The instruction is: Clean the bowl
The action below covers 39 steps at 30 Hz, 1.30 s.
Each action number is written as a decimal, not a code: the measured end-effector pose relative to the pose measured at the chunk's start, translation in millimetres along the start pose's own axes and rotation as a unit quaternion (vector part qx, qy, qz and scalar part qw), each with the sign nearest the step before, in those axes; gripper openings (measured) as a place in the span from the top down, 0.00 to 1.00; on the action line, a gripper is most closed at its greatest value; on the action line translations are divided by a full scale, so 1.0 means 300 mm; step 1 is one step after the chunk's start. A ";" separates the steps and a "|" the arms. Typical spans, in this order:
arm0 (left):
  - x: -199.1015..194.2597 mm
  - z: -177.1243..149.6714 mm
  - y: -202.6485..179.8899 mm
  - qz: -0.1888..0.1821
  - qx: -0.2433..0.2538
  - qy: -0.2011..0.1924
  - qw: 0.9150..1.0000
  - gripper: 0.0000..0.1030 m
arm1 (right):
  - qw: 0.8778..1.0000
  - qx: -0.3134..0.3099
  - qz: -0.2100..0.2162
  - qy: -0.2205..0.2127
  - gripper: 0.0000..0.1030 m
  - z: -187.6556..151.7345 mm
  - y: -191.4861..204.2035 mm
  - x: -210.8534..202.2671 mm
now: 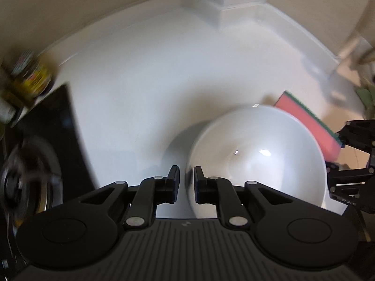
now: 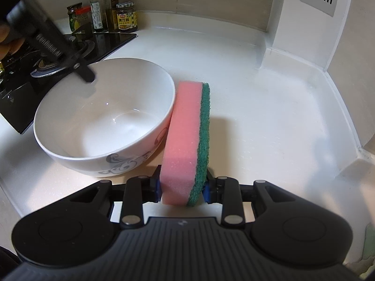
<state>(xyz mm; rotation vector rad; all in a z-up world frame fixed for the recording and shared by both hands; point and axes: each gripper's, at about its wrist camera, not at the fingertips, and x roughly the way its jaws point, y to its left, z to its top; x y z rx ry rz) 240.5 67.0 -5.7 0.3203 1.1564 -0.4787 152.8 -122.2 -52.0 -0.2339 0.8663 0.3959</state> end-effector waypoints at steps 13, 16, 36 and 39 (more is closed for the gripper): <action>0.006 -0.099 -0.001 0.047 -0.160 -0.047 0.985 0.88 | 1.000 0.006 0.001 0.000 0.73 0.009 0.000 0.006; -0.005 -0.107 -0.019 0.026 -0.112 -0.019 0.993 0.89 | 1.000 0.007 -0.001 0.002 0.73 0.011 0.004 0.007; 0.039 0.023 -0.045 -0.011 0.006 0.005 1.000 0.86 | 1.000 -0.026 0.000 0.006 0.73 0.014 0.013 -0.007; 0.041 0.002 -0.024 -0.005 -0.051 -0.014 0.999 0.84 | 1.000 -0.023 0.002 0.004 0.73 0.029 0.007 0.000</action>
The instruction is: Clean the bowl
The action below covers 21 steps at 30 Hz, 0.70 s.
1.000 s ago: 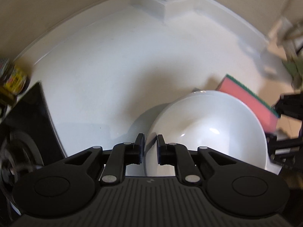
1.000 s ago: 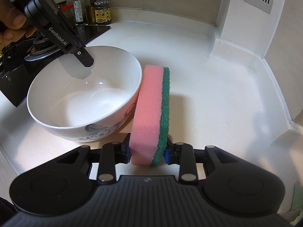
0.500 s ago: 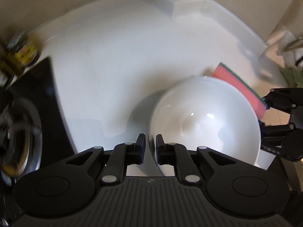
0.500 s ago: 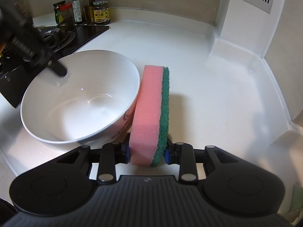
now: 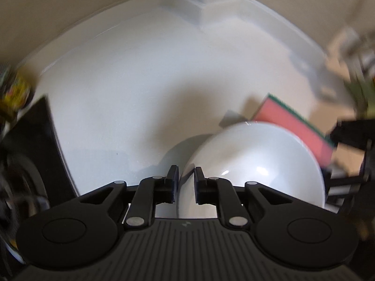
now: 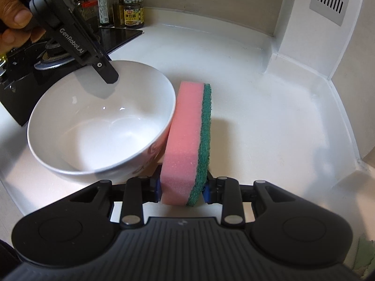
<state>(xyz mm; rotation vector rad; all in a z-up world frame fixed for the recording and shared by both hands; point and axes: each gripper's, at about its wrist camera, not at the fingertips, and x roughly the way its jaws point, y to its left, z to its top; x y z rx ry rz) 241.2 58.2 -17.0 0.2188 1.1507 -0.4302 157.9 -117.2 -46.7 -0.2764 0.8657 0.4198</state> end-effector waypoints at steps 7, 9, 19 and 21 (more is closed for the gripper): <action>-0.001 -0.053 0.001 0.042 -0.076 -0.027 0.996 0.85 | 1.000 -0.002 0.001 -0.008 0.73 0.034 -0.009 0.016; -0.005 -0.059 -0.026 0.040 -0.038 0.009 0.998 0.85 | 1.000 -0.003 0.003 -0.008 0.73 0.028 -0.005 0.011; 0.011 -0.017 -0.017 -0.003 0.076 0.030 0.997 0.85 | 1.000 -0.018 0.006 -0.006 0.73 -0.019 0.032 -0.003; 0.021 -0.009 -0.017 -0.006 0.072 0.028 0.997 0.85 | 1.000 -0.015 0.007 -0.007 0.73 -0.014 0.027 0.000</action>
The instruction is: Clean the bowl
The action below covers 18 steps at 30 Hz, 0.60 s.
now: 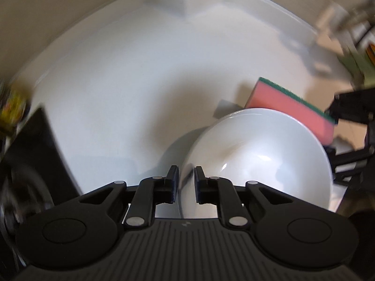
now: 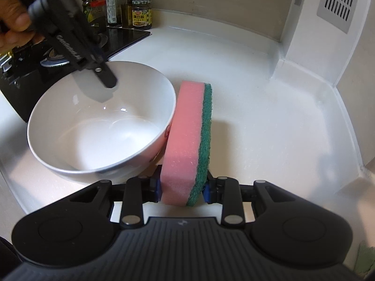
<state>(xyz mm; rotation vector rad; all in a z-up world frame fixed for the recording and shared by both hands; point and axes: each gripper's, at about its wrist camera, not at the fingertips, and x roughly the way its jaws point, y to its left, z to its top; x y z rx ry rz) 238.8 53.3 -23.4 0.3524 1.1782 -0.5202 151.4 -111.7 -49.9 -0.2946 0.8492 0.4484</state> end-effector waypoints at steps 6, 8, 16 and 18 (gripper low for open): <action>0.014 -0.005 0.033 0.019 -0.080 -0.033 0.996 0.80 | 1.000 0.009 0.003 -0.002 0.73 0.016 -0.015 0.010; 0.011 -0.021 0.041 0.047 -0.133 -0.049 0.989 0.80 | 1.000 0.011 0.004 -0.003 0.73 0.021 -0.020 0.013; -0.013 -0.067 0.026 0.039 -0.161 -0.030 0.986 0.90 | 1.000 0.013 0.000 -0.001 0.73 0.032 -0.037 0.033; -0.019 -0.077 0.021 0.041 -0.153 -0.030 0.987 0.92 | 1.000 0.011 0.002 0.000 0.73 0.031 -0.036 0.037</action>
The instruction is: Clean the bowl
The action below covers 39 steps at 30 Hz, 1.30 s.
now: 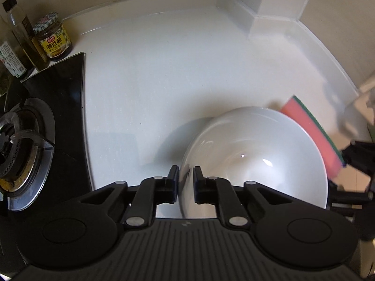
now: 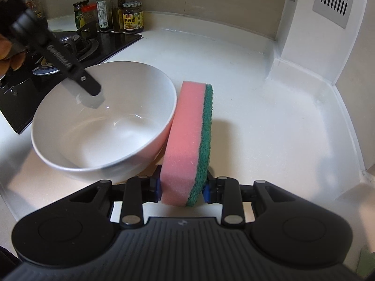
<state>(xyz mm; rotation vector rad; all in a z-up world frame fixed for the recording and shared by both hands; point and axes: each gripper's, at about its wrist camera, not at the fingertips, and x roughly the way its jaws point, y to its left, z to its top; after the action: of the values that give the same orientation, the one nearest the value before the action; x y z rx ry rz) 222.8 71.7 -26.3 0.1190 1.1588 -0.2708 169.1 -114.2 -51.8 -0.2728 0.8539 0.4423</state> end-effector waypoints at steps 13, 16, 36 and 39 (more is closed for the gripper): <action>-0.009 -0.017 -0.013 0.014 0.031 -0.007 0.999 0.91 | 1.000 0.001 0.001 0.001 0.73 -0.008 0.010 -0.002; -0.011 -0.020 -0.017 0.017 0.039 -0.008 0.999 0.90 | 1.000 0.002 0.002 0.001 0.73 -0.013 0.007 -0.005; -0.009 -0.018 -0.020 0.040 -0.012 -0.018 0.999 0.85 | 1.000 -0.002 0.028 0.002 0.73 -0.032 -0.014 -0.034; -0.021 -0.046 -0.017 0.030 -0.085 -0.033 0.995 0.86 | 1.000 -0.004 0.030 0.002 0.73 -0.028 -0.036 -0.027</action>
<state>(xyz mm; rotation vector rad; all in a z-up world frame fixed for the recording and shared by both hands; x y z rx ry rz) 206.8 71.0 -25.7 -0.0051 1.1058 -0.1215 163.9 -129.2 -50.1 -0.2558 0.8669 0.5013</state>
